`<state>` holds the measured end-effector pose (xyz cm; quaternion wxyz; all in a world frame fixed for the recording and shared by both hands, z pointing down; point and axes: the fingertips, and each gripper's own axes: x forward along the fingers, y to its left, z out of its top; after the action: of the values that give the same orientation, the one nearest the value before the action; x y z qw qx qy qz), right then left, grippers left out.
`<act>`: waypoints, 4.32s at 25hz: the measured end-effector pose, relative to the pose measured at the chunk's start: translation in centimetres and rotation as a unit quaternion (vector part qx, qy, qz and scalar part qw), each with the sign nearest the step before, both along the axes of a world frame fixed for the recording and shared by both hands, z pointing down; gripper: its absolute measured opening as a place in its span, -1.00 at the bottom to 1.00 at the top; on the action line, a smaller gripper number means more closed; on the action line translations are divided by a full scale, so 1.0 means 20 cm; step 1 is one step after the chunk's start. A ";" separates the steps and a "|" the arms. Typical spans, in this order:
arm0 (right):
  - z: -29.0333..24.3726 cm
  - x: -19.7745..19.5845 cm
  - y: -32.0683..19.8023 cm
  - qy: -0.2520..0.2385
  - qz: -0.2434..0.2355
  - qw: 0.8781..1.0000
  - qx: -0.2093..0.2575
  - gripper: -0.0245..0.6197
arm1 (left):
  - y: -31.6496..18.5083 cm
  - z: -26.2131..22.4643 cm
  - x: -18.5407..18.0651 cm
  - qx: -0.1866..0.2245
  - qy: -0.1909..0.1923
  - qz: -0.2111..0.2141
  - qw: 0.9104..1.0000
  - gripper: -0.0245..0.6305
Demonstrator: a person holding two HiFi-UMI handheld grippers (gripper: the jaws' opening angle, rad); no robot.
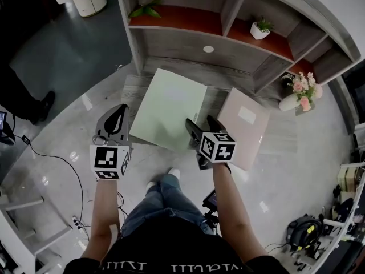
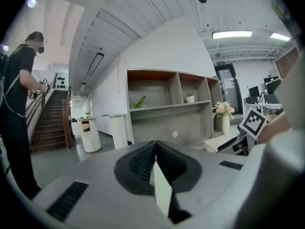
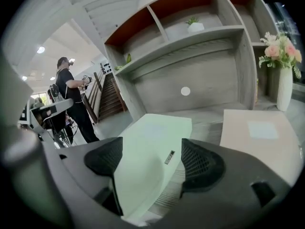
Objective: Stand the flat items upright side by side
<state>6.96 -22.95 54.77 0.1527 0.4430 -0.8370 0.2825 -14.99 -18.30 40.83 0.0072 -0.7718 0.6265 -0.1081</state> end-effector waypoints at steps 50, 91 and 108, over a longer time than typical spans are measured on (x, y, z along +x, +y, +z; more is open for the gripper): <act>0.57 -0.40 0.46 -0.225 0.228 0.899 -0.297 0.13 | -0.14 0.21 -0.04 -0.048 0.004 0.200 0.979 -0.89; 0.34 -0.36 0.60 -0.387 0.254 0.875 -0.145 0.00 | 0.13 0.25 -0.13 -0.049 0.005 0.222 0.974 -0.89; 0.04 -0.14 0.19 -0.165 0.111 0.930 -0.310 0.00 | 0.06 0.10 -0.27 -0.016 0.020 0.160 0.987 -0.89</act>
<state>4.24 -19.21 55.50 0.1099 0.4105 -0.6668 0.6122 -20.47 -17.08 42.92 -0.0008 -0.8639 0.4935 -0.1005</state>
